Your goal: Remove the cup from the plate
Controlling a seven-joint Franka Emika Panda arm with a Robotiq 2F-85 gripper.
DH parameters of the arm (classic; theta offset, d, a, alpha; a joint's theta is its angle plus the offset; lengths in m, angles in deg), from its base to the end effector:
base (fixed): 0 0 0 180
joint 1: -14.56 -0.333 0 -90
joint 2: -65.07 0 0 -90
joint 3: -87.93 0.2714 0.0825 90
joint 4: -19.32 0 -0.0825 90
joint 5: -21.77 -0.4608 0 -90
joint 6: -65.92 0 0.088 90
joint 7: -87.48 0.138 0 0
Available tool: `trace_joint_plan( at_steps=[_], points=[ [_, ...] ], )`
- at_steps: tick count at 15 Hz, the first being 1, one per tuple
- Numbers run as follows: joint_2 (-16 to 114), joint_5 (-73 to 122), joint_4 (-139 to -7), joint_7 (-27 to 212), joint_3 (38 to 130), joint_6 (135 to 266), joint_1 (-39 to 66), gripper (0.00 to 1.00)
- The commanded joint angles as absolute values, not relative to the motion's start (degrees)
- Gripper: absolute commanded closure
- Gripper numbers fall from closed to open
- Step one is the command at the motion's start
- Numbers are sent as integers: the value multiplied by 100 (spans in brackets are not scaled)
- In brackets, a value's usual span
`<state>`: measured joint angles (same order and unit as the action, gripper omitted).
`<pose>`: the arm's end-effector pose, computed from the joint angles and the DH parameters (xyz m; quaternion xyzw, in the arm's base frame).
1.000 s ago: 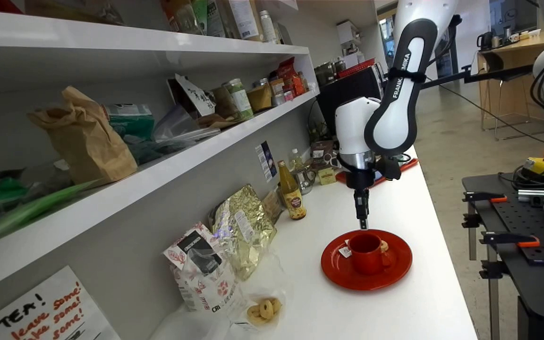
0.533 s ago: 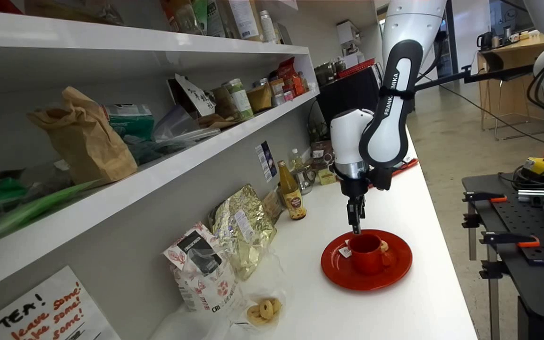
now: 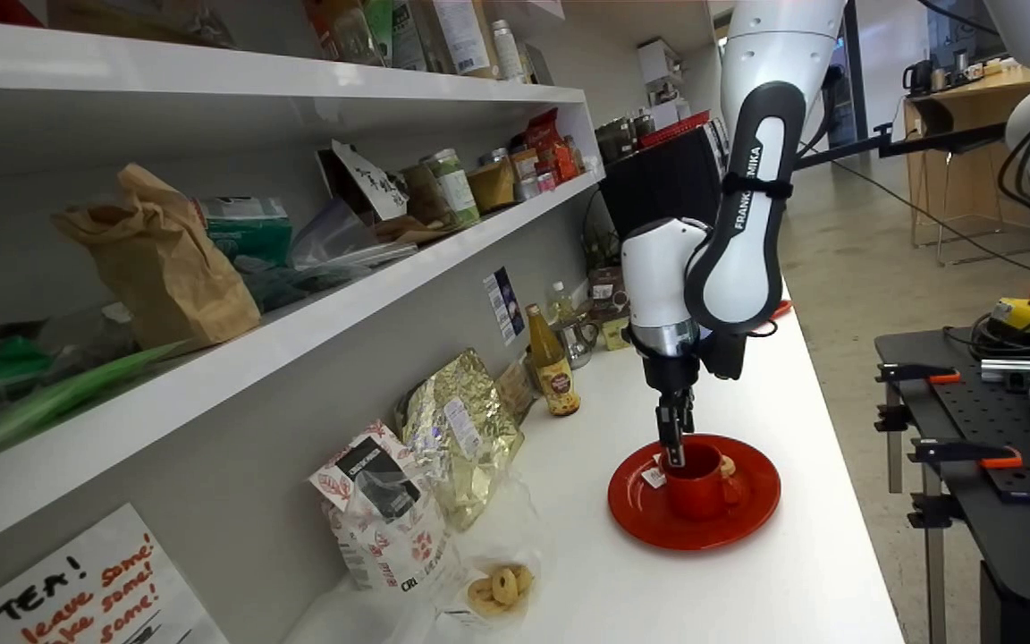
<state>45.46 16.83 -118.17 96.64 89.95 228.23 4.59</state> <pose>0.5130 0.1077 0.0392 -0.9986 0.0171 -0.0407 0.0288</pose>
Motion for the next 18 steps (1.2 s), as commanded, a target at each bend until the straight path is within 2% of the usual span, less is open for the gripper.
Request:
trace_joint_plan(
  at_steps=[1,18],
  points=[
    [4514,1794,-11744,9995,9037,22730,304,0],
    [4392,1895,-11847,10046,8865,22770,279,0]
  ],
)
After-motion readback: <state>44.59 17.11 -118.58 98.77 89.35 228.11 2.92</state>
